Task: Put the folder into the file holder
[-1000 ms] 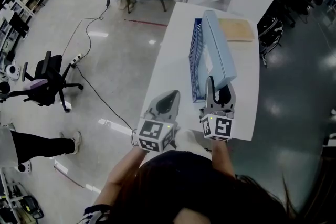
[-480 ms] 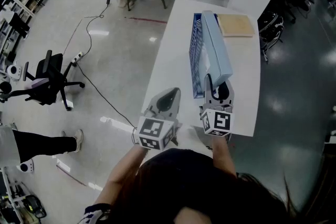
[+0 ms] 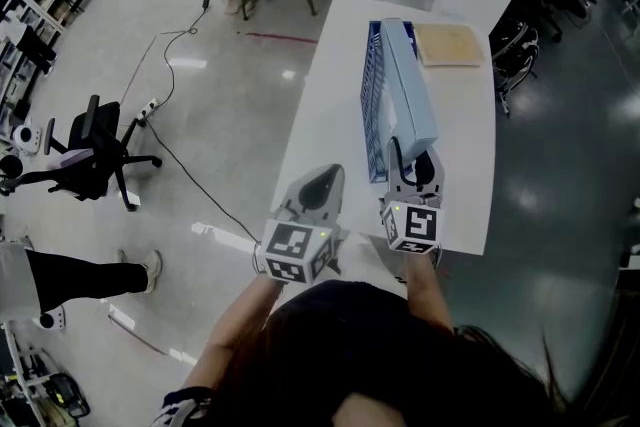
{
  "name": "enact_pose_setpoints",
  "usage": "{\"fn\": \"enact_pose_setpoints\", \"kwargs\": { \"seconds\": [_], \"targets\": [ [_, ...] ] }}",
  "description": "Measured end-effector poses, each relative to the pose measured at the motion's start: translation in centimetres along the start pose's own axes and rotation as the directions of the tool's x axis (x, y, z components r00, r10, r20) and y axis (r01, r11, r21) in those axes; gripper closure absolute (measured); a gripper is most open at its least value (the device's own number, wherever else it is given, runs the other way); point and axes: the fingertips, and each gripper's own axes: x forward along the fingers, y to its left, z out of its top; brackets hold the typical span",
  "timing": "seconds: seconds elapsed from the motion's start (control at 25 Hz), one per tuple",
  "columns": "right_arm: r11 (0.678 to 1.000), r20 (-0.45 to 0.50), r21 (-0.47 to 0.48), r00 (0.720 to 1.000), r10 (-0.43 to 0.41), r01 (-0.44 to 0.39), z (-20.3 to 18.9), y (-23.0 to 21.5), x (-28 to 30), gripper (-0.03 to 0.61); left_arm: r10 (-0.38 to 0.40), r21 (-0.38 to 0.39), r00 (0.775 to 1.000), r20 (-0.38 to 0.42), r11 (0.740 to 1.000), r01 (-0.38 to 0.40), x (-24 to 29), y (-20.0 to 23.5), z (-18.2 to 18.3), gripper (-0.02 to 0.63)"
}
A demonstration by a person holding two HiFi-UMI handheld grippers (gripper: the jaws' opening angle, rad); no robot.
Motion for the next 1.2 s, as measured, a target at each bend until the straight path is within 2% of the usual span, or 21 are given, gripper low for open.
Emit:
{"fn": "enact_pose_setpoints", "kwargs": {
  "seconds": [0.32,0.48,0.88,1.2],
  "targets": [
    [1.000,-0.044,-0.015,0.999,0.013,-0.014,-0.4,0.5,-0.1,0.417,0.001,-0.003,1.000,0.022,1.000,0.000,-0.6,-0.1,0.2,0.609],
    [1.000,-0.061,-0.019,0.998,0.016,-0.017,-0.4,1.0,0.0,0.413,0.014,0.011,0.998,0.060,1.000,-0.015,-1.2,0.7,0.6,0.609],
    [1.000,-0.093,-0.024,0.996,0.015,-0.017,-0.2,1.4,-0.7,0.380,0.024,0.005,0.999,0.031,1.000,-0.024,-3.3,1.1,0.8,0.608],
    [0.999,-0.064,-0.026,0.998,-0.028,0.026,1.6,2.0,-2.7,0.376,0.004,0.026,0.999,0.043,1.000,-0.005,-5.8,1.1,0.4,0.609]
  ]
}}
